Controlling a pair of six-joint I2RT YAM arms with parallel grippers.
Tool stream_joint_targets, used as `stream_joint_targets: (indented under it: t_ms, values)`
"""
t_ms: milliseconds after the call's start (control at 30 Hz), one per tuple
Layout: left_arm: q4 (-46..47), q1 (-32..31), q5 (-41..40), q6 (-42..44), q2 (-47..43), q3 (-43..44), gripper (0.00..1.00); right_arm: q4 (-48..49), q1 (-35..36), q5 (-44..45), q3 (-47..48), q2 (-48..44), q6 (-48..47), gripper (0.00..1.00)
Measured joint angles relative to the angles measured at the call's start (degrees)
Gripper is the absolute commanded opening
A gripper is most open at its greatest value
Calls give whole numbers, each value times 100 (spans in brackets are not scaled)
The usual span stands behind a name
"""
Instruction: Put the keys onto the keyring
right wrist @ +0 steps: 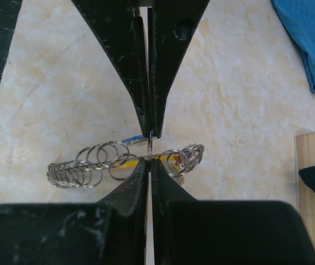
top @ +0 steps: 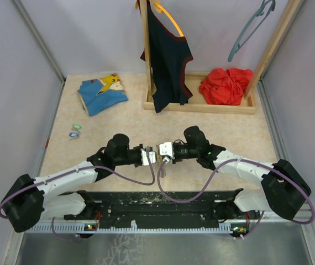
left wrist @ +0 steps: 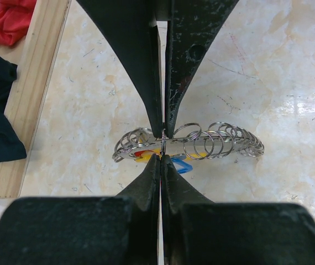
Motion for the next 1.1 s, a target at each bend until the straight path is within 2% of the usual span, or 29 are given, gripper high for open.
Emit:
stream_joint_targets:
  t_ms: [367,633,1100]
  values:
    - [-20,0,-11,-92,-85,-20,0,-26,20,-9,35,37,-22,0]
    - [-28,0,-20,-446,-323,-48,0,-13,66,-39,33,35,-52,0]
    - [-111,0,-4,-846,-219,44,0,-48,146,98,-61,-131,-103,0]
